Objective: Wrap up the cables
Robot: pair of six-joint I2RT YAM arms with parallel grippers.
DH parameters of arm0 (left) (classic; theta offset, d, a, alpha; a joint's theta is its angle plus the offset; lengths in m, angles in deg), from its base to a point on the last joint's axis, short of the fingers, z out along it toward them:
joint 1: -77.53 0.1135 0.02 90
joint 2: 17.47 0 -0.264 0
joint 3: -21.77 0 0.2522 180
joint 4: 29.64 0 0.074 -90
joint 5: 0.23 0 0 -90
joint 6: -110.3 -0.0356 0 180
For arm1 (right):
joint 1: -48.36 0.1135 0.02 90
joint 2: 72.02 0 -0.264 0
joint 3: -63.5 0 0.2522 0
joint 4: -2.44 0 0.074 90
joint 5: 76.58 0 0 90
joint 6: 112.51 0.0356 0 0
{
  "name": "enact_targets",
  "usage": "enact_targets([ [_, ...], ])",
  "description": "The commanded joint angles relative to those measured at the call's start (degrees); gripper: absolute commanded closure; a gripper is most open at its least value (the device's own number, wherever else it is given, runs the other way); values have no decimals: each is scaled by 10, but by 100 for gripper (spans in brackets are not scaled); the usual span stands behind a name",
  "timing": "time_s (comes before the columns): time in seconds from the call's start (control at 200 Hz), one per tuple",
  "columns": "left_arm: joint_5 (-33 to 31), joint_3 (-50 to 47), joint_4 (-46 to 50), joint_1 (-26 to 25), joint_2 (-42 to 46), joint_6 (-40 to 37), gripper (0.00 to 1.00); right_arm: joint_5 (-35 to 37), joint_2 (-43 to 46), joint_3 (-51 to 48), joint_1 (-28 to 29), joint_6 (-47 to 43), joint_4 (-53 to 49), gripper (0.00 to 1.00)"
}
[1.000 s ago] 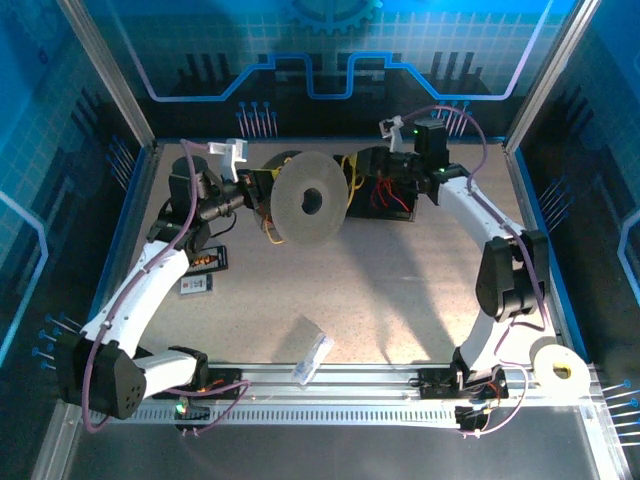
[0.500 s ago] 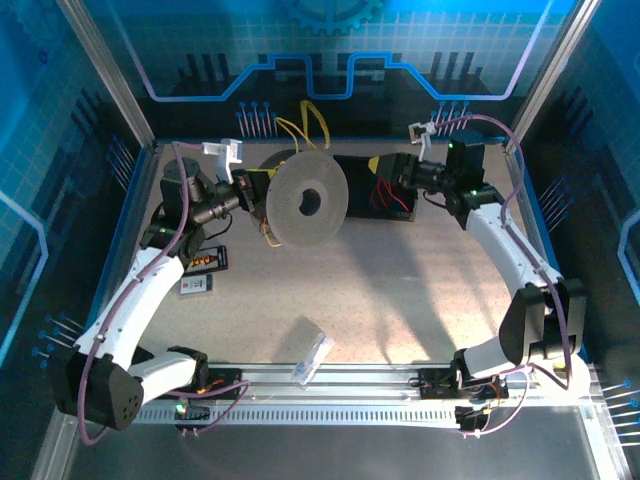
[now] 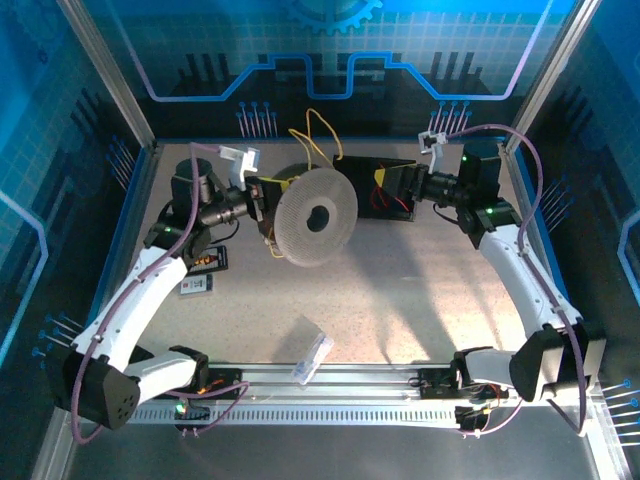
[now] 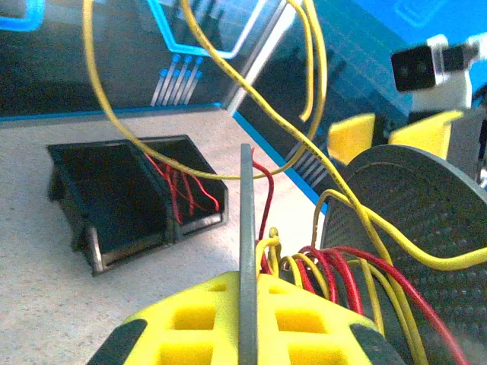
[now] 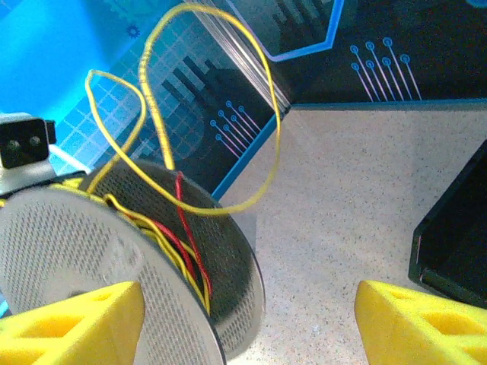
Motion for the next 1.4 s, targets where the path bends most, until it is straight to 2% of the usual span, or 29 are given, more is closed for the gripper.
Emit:
enact_targets([
  [0.0,-4,40,1,-27,-4,-45,100,19,8,31,7,-37,-41,26],
  [0.455,5,50,32,-97,-26,-76,100,2,-18,66,33,-56,-68,33],
  [0.836,5,46,35,-106,-19,-81,100,6,-49,67,37,-53,-69,48],
  [1.096,0,26,23,-106,-2,-73,100,-25,-92,88,50,-58,-71,51],
  [1.126,-1,23,20,-106,0,-72,100,-22,-94,88,50,-59,-72,56],
  [1.196,-4,16,15,-106,6,-71,100,-1,-95,84,48,-64,-77,82],
  [1.241,-12,11,10,-106,13,-68,100,22,-94,82,44,-70,-86,93],
  [1.286,-23,8,6,-106,19,-63,100,57,-89,76,37,-78,-97,100],
  [1.396,-55,13,8,-104,30,-44,100,138,-71,45,7,-91,-108,100],
])
